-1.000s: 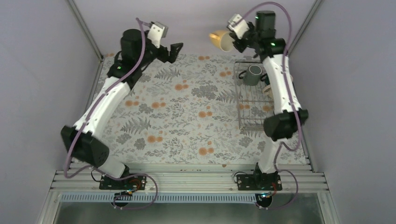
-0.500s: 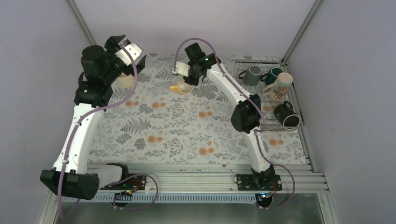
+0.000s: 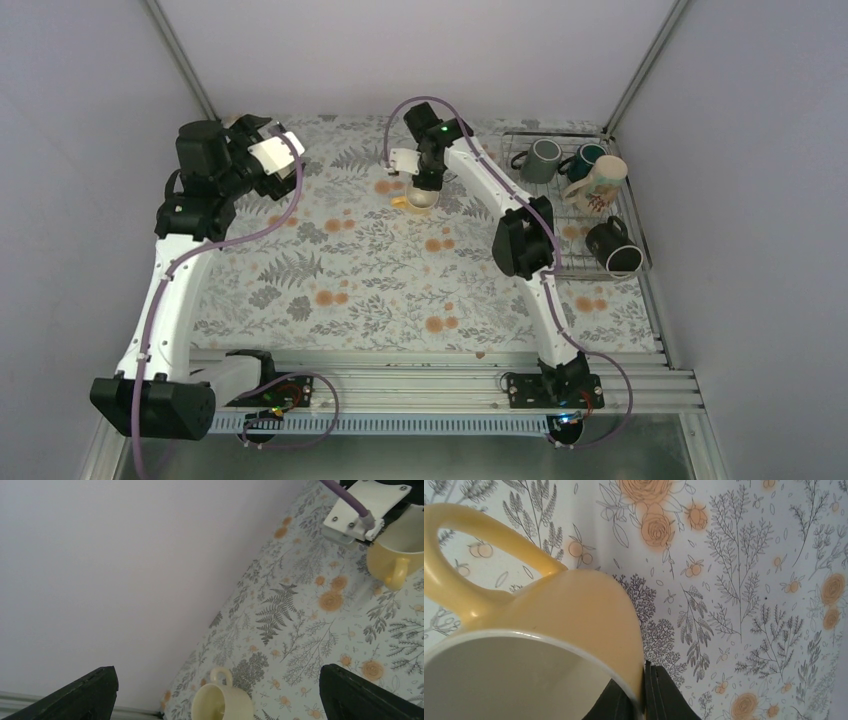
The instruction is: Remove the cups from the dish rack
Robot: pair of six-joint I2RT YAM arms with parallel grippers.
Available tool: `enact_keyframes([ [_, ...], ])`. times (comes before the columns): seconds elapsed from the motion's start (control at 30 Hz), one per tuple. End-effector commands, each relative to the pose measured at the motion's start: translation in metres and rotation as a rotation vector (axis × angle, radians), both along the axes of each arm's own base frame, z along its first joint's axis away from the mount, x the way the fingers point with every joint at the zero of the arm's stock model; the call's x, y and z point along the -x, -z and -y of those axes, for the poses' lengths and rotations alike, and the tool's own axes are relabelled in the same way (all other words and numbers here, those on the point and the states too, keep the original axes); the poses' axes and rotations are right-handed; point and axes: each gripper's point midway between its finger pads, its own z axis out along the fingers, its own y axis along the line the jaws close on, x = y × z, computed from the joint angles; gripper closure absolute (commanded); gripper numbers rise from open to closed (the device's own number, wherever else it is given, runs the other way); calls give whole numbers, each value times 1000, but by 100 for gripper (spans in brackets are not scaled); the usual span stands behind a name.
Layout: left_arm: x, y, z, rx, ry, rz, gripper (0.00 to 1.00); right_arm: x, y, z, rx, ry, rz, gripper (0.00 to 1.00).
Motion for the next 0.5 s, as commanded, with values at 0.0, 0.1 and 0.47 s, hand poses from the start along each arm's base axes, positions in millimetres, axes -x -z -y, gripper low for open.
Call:
enact_keyframes([
  [0.0, 13, 4, 5, -15, 54, -12, 0, -12, -13, 2, 8, -8, 62, 97],
  [0.1, 16, 9, 6, -16, 60, -22, 0, -16, -7, 2, 19, -1, 71, 97],
  [0.47, 19, 19, 13, 34, 88, -60, 0, -55, -24, 4, -18, 101, 245, 68],
])
